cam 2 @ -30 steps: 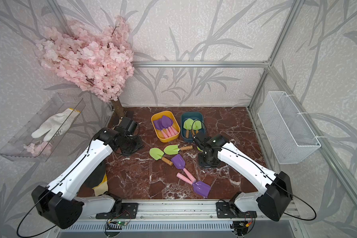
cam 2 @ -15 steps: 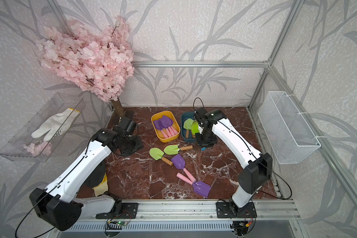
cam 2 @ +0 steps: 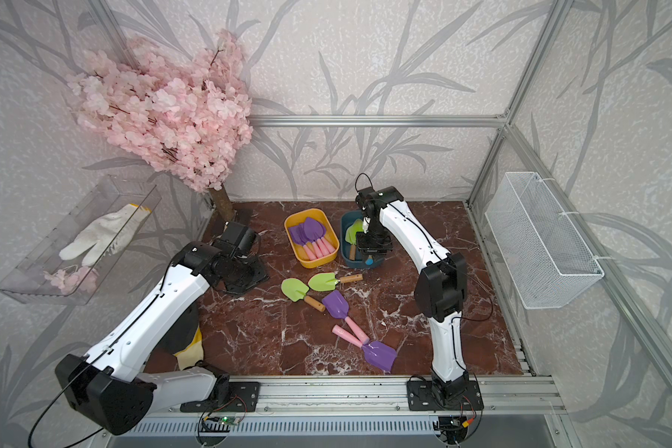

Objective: Sort the small shovels by color and place them into the storage box
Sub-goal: Place the shovel in the storage box.

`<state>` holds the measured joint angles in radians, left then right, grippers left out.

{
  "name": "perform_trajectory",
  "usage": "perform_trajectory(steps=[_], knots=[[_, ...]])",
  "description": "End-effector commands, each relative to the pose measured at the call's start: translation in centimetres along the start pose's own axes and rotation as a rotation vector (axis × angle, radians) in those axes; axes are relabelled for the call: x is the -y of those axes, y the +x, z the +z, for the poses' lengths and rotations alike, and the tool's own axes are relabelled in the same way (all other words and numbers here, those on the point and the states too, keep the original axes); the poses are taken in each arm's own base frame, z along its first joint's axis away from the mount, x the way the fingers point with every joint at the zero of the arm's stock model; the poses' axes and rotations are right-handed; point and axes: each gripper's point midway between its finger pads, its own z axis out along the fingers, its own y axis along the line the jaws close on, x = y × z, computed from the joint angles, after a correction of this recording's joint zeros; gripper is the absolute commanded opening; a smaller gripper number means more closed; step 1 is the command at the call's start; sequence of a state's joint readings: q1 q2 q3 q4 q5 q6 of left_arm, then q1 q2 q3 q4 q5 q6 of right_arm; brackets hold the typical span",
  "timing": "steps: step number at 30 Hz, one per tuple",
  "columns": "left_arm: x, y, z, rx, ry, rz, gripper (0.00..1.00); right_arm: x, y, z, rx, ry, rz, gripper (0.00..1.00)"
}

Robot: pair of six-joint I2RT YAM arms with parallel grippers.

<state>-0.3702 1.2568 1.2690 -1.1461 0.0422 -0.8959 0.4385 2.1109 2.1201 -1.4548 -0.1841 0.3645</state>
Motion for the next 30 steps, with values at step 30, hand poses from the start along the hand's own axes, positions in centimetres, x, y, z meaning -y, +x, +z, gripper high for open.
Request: perform_trajectory(steps=[30], knots=[[-1.3, 0.3, -0.2, 0.005, -0.038, -0.013, 0.6, 0.3, -6.7, 6.6, -0.053, 0.045, 0.047, 0.17]])
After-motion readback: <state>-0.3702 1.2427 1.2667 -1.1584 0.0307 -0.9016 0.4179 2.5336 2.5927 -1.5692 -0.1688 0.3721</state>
